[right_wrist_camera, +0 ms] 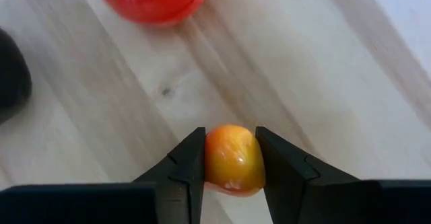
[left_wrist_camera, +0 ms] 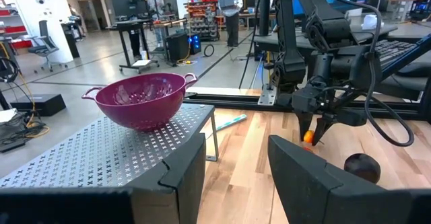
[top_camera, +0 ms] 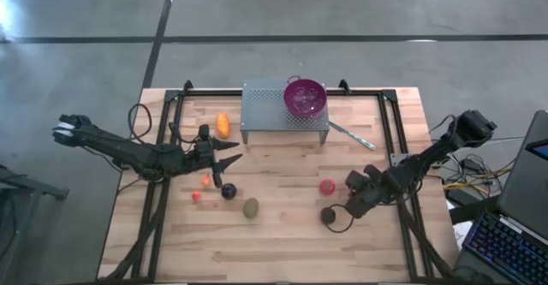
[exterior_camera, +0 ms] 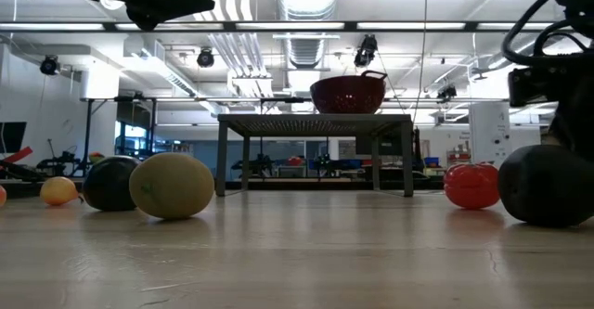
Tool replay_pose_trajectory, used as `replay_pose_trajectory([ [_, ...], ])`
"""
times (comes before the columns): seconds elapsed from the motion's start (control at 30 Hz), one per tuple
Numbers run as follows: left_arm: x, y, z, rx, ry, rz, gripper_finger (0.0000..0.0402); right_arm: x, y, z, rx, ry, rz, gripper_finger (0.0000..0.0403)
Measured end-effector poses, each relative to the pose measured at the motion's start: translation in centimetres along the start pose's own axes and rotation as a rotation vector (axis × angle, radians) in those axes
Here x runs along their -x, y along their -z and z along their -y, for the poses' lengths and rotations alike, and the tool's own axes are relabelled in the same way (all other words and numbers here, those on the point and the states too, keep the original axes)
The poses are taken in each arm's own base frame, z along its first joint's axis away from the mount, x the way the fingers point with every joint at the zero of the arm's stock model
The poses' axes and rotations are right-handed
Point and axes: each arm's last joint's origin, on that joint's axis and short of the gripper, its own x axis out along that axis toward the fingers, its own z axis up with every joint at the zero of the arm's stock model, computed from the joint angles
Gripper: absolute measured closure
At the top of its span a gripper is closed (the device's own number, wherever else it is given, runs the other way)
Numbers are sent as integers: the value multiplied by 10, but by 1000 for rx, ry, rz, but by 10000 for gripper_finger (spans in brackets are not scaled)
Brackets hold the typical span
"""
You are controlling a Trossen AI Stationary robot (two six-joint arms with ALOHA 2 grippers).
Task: Pick & Place Fruit
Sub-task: Put the pear into the purple strainer bowl on the shelf
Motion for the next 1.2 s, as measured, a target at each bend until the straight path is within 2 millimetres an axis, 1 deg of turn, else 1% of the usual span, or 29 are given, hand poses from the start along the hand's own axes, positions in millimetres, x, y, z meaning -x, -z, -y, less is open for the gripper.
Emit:
replay_pose_trajectory([
  [0.17, 0, 0, 0, 0, 0, 0, 234, 6, -11, 4, -7, -14, 20, 285],
  [0.3, 0, 0, 0, 0, 0, 0, 234, 16, -20, 4, 42, -26, 75, 282],
  [0.5, 0, 0, 0, 0, 0, 0, 234, 36, -34, 1, 86, -73, 171, 299],
  [0.73, 0, 0, 0, 0, 0, 0, 234, 58, -45, -1, 130, -87, 289, 282],
  [0.83, 0, 0, 0, 0, 0, 0, 234, 66, -49, -3, 141, -102, 307, 286],
  [1.03, 0, 0, 0, 0, 0, 0, 234, 73, -53, -5, 173, -87, 329, 299],
  [1.2, 0, 0, 0, 0, 0, 0, 234, 73, -53, -4, 183, -67, 345, 284],
])
